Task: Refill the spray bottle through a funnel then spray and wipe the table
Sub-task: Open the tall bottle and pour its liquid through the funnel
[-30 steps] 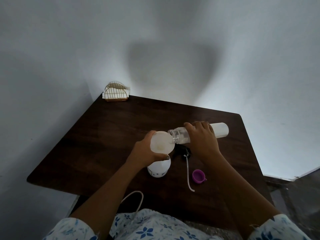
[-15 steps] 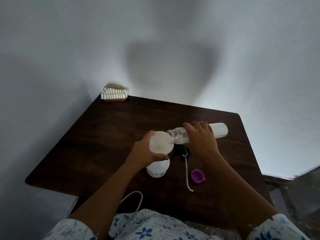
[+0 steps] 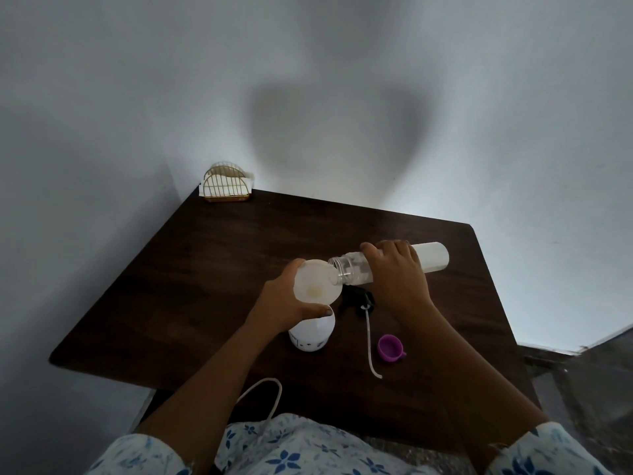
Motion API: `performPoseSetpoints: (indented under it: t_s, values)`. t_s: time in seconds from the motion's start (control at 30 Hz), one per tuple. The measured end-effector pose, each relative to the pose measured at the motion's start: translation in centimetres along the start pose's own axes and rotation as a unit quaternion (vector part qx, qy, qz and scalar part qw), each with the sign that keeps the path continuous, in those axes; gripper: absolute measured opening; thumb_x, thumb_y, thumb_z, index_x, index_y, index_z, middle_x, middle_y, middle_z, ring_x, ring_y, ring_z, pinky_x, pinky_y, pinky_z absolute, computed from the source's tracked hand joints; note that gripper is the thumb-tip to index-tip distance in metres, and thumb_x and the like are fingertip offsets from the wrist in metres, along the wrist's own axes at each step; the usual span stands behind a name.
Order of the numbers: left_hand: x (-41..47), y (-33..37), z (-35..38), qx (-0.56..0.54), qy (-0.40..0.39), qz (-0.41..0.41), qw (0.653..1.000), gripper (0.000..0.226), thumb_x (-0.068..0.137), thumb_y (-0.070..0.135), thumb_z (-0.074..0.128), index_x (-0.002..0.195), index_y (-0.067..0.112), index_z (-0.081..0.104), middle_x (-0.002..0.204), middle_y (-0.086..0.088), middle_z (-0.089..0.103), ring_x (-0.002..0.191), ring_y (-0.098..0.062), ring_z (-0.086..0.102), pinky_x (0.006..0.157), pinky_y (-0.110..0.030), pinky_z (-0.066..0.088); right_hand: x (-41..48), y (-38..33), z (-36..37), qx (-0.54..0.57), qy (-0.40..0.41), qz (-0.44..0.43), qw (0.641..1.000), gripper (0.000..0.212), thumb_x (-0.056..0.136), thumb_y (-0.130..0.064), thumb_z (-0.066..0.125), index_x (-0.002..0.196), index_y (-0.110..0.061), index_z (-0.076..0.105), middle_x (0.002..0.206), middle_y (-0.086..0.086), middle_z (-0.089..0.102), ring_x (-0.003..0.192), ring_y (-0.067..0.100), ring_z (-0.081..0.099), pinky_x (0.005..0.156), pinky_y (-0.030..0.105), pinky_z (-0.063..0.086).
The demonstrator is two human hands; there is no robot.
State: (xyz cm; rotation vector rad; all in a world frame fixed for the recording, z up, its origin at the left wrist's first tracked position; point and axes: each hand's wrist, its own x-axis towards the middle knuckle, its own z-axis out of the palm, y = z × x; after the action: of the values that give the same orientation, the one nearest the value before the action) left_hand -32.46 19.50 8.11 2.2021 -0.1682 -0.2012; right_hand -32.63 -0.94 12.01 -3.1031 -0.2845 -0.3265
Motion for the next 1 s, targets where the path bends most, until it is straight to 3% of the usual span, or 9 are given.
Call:
performPoseSetpoints:
  t_s: [0.33, 1.0]
  values:
    - [0.01, 0.07, -0.12, -0.002, 0.0, 0.005, 1.0, 0.091, 0.058, 0.039, 0.084, 0.132, 0.032, 0.031, 0.126, 0.004, 0.049, 0.111, -0.017, 0.048, 0.081, -0.028, 0.043, -0.04, -0.08, -0.2, 0.004, -0.007, 0.0, 1.0, 0.065, 0.075, -0.025, 0.073, 0.132, -0.018, 0.043, 0.128, 0.012, 0.052, 0.122, 0.031, 0.042, 0.108, 0.045, 0.028]
    - [0.19, 0.04, -0.02, 0.001, -0.007, 0.003, 1.0, 0.092, 0.058, 0.041, 0.083, 0.132, 0.032, 0.03, 0.128, 0.003, 0.049, 0.114, -0.019, 0.049, 0.086, -0.032, 0.047, -0.12, -0.06, -0.47, 0.0, -0.015, 0.004, 1.0, 0.064, 0.076, -0.023, 0.072, 0.133, -0.019, 0.042, 0.131, 0.011, 0.049, 0.125, 0.03, 0.039, 0.109, 0.045, 0.026]
